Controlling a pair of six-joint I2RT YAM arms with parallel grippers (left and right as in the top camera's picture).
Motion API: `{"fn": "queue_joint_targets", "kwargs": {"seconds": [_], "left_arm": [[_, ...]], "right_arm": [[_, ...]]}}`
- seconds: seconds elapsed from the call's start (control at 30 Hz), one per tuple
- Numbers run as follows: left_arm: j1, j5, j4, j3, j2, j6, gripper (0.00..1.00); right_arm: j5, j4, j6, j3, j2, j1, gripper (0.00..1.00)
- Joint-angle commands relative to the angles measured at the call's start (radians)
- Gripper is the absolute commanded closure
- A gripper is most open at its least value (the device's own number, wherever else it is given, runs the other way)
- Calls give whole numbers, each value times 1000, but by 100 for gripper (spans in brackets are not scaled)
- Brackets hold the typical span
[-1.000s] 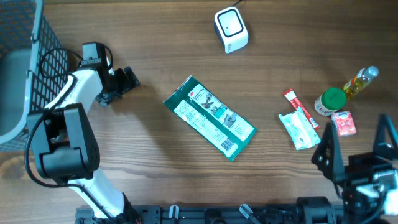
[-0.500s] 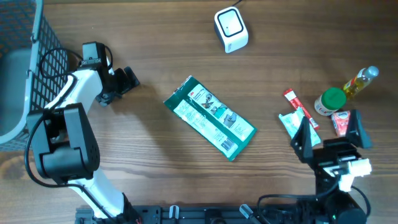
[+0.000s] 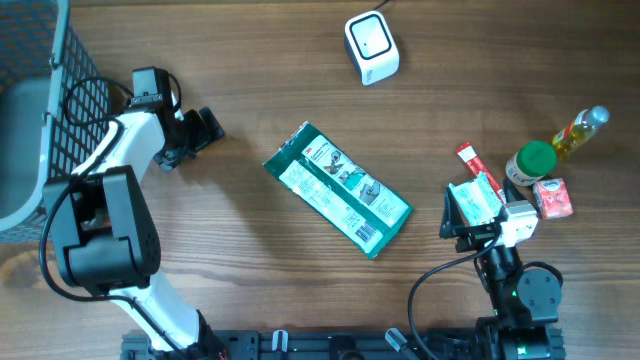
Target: Scan the item barcode
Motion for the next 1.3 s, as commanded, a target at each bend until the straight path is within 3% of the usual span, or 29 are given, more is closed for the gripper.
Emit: {"fn": "queue_joint_targets", "kwargs": {"seconds": [0.0,0.83,1.17,1.27], "left_arm": [[16,-17,-4,-17,30,-2,0],[14,-17,-5,-17,10,-2,0],[2,-17,-11,-19,-512,-2,0],[3,-77,-12,-19,-625,-2,0]], "right_arm": [[40,0,-19,-1,-11,5,0],[40,-2,-19,-1,-9,4,0],[40,-2,-19,-1,-9,4,0],[40,-2,-19,-1,-9,4,0]]}}
